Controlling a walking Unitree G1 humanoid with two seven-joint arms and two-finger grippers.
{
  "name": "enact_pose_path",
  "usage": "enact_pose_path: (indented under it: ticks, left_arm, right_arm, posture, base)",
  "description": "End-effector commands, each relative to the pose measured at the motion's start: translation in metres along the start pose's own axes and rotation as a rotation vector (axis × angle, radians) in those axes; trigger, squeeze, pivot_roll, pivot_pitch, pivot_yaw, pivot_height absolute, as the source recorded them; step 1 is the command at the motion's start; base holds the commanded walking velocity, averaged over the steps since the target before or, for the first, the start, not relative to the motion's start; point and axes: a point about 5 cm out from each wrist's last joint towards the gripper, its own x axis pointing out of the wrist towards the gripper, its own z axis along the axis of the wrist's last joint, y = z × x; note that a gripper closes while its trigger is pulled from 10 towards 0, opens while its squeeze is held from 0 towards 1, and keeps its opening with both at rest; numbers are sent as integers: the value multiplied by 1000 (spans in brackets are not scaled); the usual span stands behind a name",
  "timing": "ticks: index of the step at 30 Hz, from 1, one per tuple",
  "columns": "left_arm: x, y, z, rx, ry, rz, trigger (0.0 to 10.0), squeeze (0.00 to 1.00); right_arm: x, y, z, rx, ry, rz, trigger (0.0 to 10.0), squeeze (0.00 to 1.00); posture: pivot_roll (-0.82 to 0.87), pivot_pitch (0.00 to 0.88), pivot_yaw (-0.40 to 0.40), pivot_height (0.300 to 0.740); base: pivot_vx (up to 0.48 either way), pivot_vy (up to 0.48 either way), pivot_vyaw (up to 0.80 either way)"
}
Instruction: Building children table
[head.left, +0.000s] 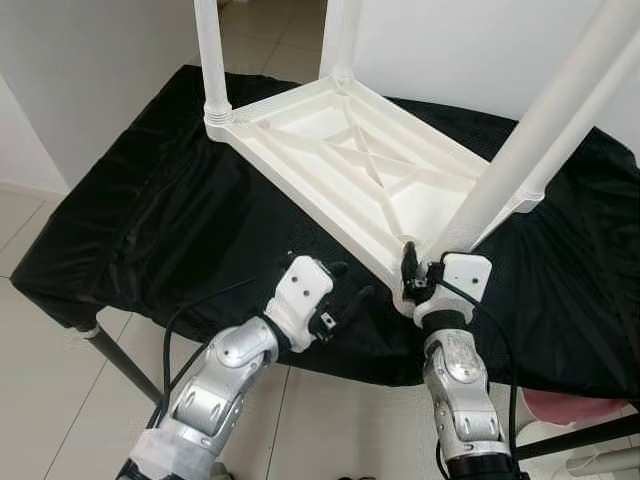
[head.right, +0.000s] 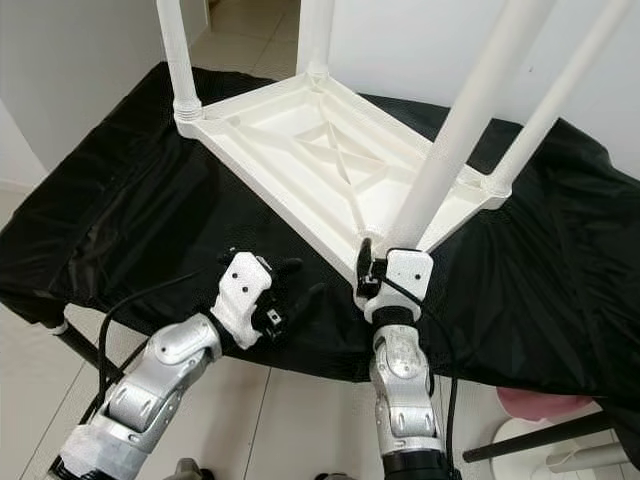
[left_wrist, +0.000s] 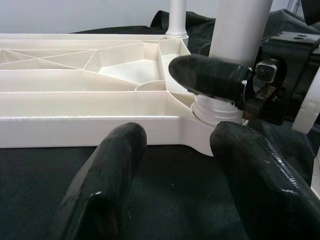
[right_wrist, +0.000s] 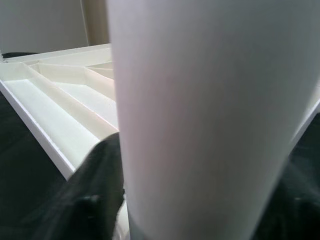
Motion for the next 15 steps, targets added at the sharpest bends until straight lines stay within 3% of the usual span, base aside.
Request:
enact_pose_path:
  ticks: [1,7,12,13,14,15]
  left_arm:
    - [1,-4,0,5,0,-39,10000,0]
    - [0,-4,-1,11,4,-35,10000,0]
    - [0,-4,-1,16,1,-33,10000,0]
    - [-1,-3,-1,21,-4,-28,10000,0]
    - [-1,-3,-1,21,-4,-28,10000,0]
    - [-1,-3,-1,23,-8,-27,10000,0]
  right_arm:
    - [-2,-4,0,7,-3,-6,10000,1000]
    - [-5,-21,-1,-20,-11,80,10000,1000]
    - [-5,-25,-3,-24,-1,109,10000,1000]
    - [-3,-28,-5,-34,13,165,10000,639]
    - [-3,-28,-5,-34,13,165,10000,639]
    - [-1,-30,-6,-49,19,230,10000,0]
  posture:
    - [37,83,-85,740]
    - [35,74,-88,740]
    - [35,74,-85,740]
    - [33,71,-77,740]
    - [33,71,-77,740]
    - [33,70,-75,740]
  base:
    - [0,0,0]
    - [0,0,0]
    - [0,0,0]
    - [0,0,0]
    - [0,0,0]
    - [0,0,0]
